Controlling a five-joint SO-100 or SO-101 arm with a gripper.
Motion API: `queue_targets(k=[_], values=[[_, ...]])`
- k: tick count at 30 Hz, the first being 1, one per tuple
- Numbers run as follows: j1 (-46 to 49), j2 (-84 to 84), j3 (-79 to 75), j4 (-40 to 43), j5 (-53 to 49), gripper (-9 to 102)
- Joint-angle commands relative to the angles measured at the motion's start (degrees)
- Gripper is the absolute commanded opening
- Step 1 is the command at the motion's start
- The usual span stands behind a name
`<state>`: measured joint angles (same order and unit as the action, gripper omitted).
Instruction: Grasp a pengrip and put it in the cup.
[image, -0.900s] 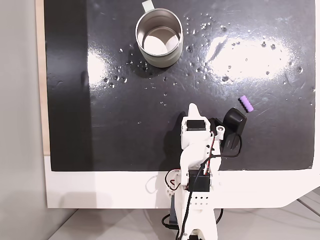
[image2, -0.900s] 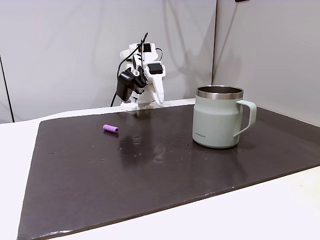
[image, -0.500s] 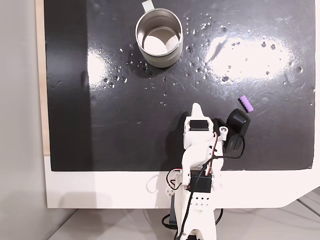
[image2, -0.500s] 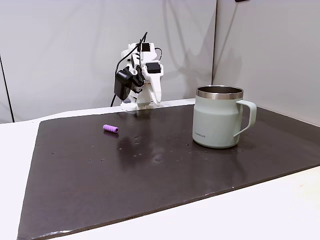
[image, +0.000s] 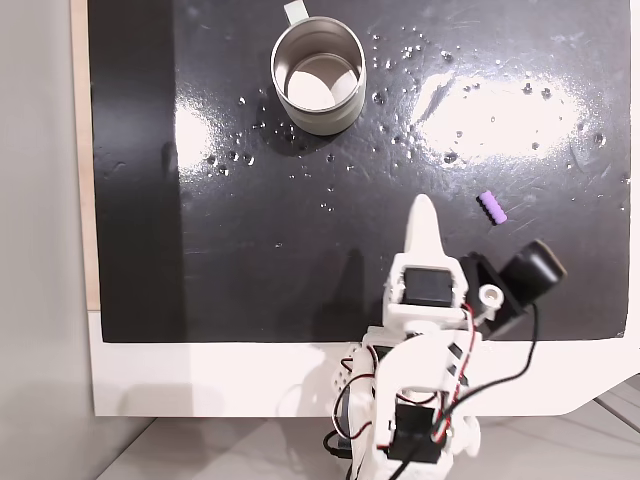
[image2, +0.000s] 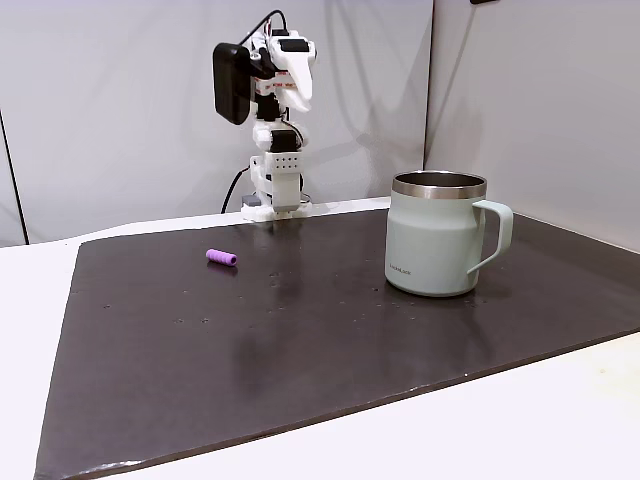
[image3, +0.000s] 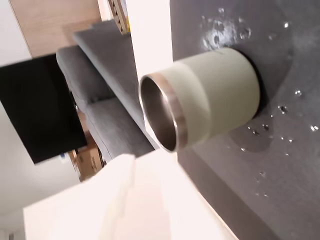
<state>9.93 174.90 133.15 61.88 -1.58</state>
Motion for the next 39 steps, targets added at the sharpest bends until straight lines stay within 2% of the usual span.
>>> queue_targets(k=[1, 10, 14, 24, 39], values=[[7.5, -11.0, -16.3, 4.1, 0.3, 0], [18.2, -46.0, -52.3, 20.2, -6.5, 0], [21.8, -55.5, -60.6, 24.8, -10.1, 0], [27.0, -69.3, -63.1, 28.2, -21.1, 0], [30.3, -90.9, -68.2, 26.5, -23.2, 0]])
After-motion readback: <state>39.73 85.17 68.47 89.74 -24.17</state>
